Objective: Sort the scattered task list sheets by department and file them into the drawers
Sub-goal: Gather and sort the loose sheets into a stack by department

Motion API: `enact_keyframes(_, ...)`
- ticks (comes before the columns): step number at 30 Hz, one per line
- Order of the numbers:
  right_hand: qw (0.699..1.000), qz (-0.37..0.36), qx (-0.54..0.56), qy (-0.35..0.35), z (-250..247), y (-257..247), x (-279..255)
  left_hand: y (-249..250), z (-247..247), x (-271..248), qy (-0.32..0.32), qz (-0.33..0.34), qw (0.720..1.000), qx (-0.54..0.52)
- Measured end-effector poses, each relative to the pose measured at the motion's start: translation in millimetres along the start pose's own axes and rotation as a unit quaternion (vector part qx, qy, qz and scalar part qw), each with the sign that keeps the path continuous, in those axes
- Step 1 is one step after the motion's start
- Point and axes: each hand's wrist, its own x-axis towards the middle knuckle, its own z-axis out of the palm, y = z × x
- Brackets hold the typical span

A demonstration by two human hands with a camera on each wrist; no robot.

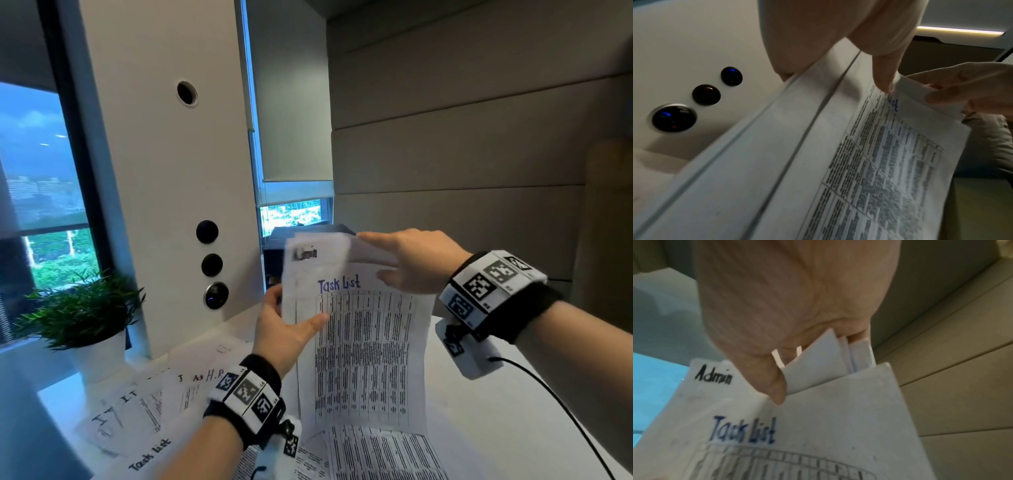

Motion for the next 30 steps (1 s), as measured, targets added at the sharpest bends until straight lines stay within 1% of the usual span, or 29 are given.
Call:
enact_keyframes(2, 0.999, -0.012, -0.029, -0.036, 5, -4, 1, -5, 3, -3, -0.023, -0.031, 0.999, 0.011)
enact_keyframes(4, 1.000, -0.007, -0.010, -0.013, 9, -6, 2, -11, 6, -5, -0.010, -0.041, 0.999, 0.003)
enact_keyframes(5, 1.000, 0.012, 0.025, 0.012, 10, -6, 3, -13, 6, -6, 0.011, -0.044, 0.999, -0.008)
enact_keyframes(6, 0.995, 0.046, 0.072, 0.046, 12, -4, 3, -13, 4, -5, 0.032, -0.050, 0.998, -0.014)
enact_keyframes(7, 0.984, 0.093, 0.124, 0.089, 17, 0, 3, -12, 1, -2, 0.059, -0.048, 0.997, -0.023)
enact_keyframes(8, 0.962, 0.151, 0.184, 0.134, 22, 5, 1, -11, -5, 2, 0.077, -0.054, 0.995, -0.034)
enact_keyframes(9, 0.930, 0.207, 0.261, 0.156, 30, 10, -2, -11, -10, 7, 0.094, -0.056, 0.993, -0.053)
enact_keyframes(10, 0.891, 0.251, 0.352, 0.138, 38, 12, -7, -13, -16, 12, 0.104, -0.069, 0.990, -0.072)
enact_keyframes(11, 0.852, 0.272, 0.439, 0.087, 47, 12, -14, -12, -20, 14, 0.109, -0.076, 0.988, -0.083)
enact_keyframes(12, 0.821, 0.273, 0.502, 0.011, 58, 9, -21, -11, -22, 15, 0.111, -0.089, 0.985, -0.093)
enact_keyframes(13, 0.802, 0.257, 0.536, -0.059, 67, 4, -28, -11, -24, 17, 0.110, -0.092, 0.983, -0.112)
enact_keyframes(14, 0.800, 0.244, 0.540, -0.096, 75, 0, -34, -11, -25, 18, 0.115, -0.105, 0.978, -0.140)
enact_keyframes(15, 0.807, 0.233, 0.535, -0.093, 81, -2, -38, -14, -26, 19, 0.120, -0.112, 0.973, -0.163)
enact_keyframes(16, 0.807, 0.245, 0.533, -0.068, 89, -2, -40, -13, -27, 18, 0.126, -0.129, 0.965, -0.190)
enact_keyframes(17, 0.795, 0.276, 0.539, -0.038, 96, 1, -43, -15, -29, 18, 0.127, -0.143, 0.961, -0.202)
enact_keyframes(18, 0.773, 0.317, 0.550, -0.016, 102, 4, -45, -17, -31, 17, 0.135, -0.159, 0.953, -0.217)
enact_keyframes(19, 0.741, 0.351, 0.572, -0.015, 110, 7, -48, -16, -31, 15, 0.140, -0.175, 0.945, -0.237)
enact_keyframes(20, 0.699, 0.366, 0.614, -0.033, 116, 8, -52, -18, -32, 16, 0.152, -0.195, 0.930, -0.271)
enact_keyframes(21, 0.647, 0.357, 0.671, -0.057, 121, 6, -56, -18, -30, 14, 0.144, -0.202, 0.921, -0.300)
enact_keyframes(22, 0.588, 0.328, 0.736, -0.072, 123, 2, -57, -17, -25, 12, 0.141, -0.216, 0.911, -0.323)
enact_keyframes(23, 0.530, 0.303, 0.790, -0.061, 119, -4, -57, -18, -19, 9, 0.133, -0.225, 0.907, -0.332)
enact_keyframes(24, 0.489, 0.292, 0.822, -0.032, 117, -9, -55, -18, -14, 7, 0.119, -0.232, 0.906, -0.335)
enact_keyframes(25, 0.473, 0.289, 0.832, 0.005, 114, -10, -51, -18, -10, 4, 0.111, -0.227, 0.910, -0.328)
enact_keyframes(26, 0.486, 0.304, 0.818, 0.050, 113, -7, -47, -18, -8, 3, 0.114, -0.219, 0.917, -0.314)
enact_keyframes(28, 0.554, 0.333, 0.751, 0.135, 106, 8, -40, -19, -15, 7, 0.141, -0.183, 0.934, -0.273)
enact_keyframes(29, 0.577, 0.333, 0.729, 0.158, 101, 18, -39, -19, -24, 11, 0.152, -0.157, 0.940, -0.263)
enact_keyframes(30, 0.590, 0.329, 0.717, 0.171, 95, 27, -40, -23, -35, 17, 0.166, -0.127, 0.944, -0.256)
